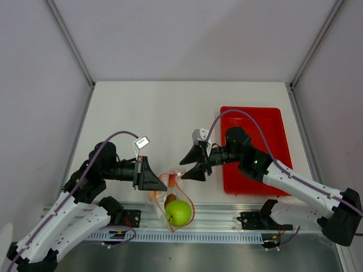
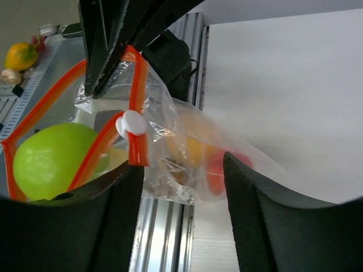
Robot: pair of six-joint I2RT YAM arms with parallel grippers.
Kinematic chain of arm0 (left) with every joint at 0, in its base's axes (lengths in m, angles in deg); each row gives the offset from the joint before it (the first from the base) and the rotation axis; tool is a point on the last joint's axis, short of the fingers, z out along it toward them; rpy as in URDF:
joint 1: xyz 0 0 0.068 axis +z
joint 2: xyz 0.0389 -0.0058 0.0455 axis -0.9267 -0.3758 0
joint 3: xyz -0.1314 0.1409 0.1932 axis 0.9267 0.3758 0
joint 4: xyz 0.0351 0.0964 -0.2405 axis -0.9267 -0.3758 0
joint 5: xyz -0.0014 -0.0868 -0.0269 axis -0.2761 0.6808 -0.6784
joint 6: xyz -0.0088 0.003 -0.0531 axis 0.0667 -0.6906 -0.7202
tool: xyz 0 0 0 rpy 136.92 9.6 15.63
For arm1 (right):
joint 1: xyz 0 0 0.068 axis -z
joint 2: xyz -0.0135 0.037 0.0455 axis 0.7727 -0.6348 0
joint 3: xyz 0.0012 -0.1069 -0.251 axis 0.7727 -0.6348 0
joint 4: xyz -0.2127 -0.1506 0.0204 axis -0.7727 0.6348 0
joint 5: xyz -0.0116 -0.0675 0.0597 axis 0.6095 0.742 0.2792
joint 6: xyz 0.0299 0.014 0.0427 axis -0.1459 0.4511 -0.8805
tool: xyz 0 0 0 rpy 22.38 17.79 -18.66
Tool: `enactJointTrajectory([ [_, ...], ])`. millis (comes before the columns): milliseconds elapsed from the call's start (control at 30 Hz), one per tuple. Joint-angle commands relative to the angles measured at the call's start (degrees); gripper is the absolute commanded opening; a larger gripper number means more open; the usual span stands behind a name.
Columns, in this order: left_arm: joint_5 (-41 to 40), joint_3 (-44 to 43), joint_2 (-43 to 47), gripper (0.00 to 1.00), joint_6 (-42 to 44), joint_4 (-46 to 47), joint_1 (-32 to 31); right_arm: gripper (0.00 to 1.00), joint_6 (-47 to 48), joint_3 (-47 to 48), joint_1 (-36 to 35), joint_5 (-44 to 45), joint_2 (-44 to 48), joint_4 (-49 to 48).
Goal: Place the food in the zip-top bag and seal the zipper
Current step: Zip the zipper food storage bag at the center of the board.
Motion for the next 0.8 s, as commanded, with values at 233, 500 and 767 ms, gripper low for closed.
enactJointTrajectory([
  [233,2.15,0.04,-0.36,0.00,-1.25,3.15,-0.38,0.40,1.32,4.47,-3.18,-4.01,-3.72,-1.82],
  [500,1.80,0.92,-0.53,0.01,-0.11,2.88,-0.38,0.00,-0.70,3.33,-3.36,-2.27,-1.96,-2.88],
  [767,-6.80,-1.35,-1.15,0.13,9.27,-5.20,-0.47,0.00,-8.96,2.53,-4.85,10.73,4.01,-1.12],
])
